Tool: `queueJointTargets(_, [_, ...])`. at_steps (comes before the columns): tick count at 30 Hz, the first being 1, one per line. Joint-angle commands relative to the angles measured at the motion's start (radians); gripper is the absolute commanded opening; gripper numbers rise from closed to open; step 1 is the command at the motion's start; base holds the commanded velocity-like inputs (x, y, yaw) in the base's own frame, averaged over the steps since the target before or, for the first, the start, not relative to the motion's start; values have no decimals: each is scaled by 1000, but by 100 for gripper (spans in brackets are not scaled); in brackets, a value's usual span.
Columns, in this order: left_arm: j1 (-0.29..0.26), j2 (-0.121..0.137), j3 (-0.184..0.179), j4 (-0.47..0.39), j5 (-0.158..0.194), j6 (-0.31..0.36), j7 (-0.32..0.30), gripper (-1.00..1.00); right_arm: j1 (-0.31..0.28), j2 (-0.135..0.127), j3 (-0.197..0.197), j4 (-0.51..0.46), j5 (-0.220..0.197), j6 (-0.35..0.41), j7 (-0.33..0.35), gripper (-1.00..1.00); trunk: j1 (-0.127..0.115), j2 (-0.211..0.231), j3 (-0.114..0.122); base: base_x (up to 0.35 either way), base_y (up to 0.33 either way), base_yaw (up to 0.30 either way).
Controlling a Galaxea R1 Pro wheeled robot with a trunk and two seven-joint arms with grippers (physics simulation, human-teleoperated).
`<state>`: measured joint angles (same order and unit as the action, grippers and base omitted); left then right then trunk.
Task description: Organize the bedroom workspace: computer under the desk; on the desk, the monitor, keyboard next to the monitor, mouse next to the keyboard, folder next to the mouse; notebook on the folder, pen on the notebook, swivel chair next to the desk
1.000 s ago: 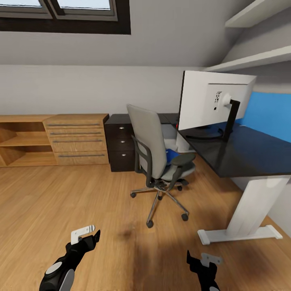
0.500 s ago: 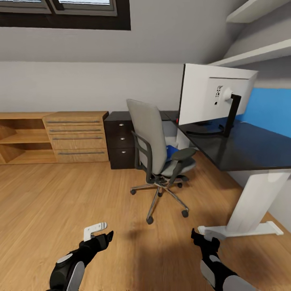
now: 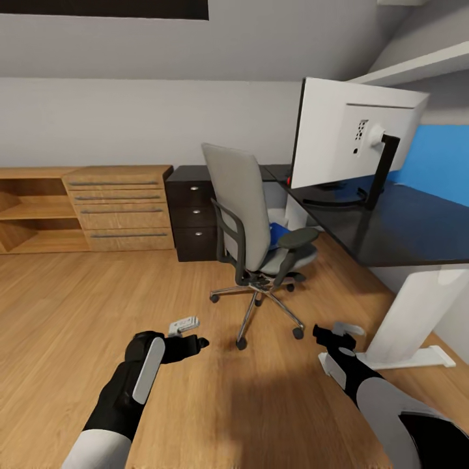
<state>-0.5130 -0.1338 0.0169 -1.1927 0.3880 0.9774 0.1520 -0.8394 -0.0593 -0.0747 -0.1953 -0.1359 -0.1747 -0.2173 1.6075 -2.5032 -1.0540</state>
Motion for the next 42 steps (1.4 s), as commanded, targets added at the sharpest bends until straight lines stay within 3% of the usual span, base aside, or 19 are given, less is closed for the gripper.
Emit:
queueJointTargets(1, [-1, 4, 2, 0, 13, 2, 8, 100, -2, 6, -2, -3, -11, -2, 2, 100, 0, -1, -5, 0, 0, 0])
queueJointTargets(9, [1, 13, 3, -82, 19, -2, 1, 100, -4, 15, 3, -86, -3, -4, 2, 100, 4, -3, -36, 0, 0, 0])
queueJointTargets(12, [10, 13, 3, -109, 20, -2, 0, 100, -4, 26, 7, -95, 1, -6, 2, 100, 4, -3, -36, 0, 0, 0])
queueJointTargets(21, [17, 14, 3, -79, 21, -2, 1, 100, -4, 42, 22, -199, 96, -70, 4, 100, 4, -3, -36, 0, 0, 0])
queueJointTargets(42, [18, 14, 3, -64, 17, -1, 4, 100, 0, 46, 26, -205, 105, -129, 8, 100, 4, -3, -25, 0, 0, 0])
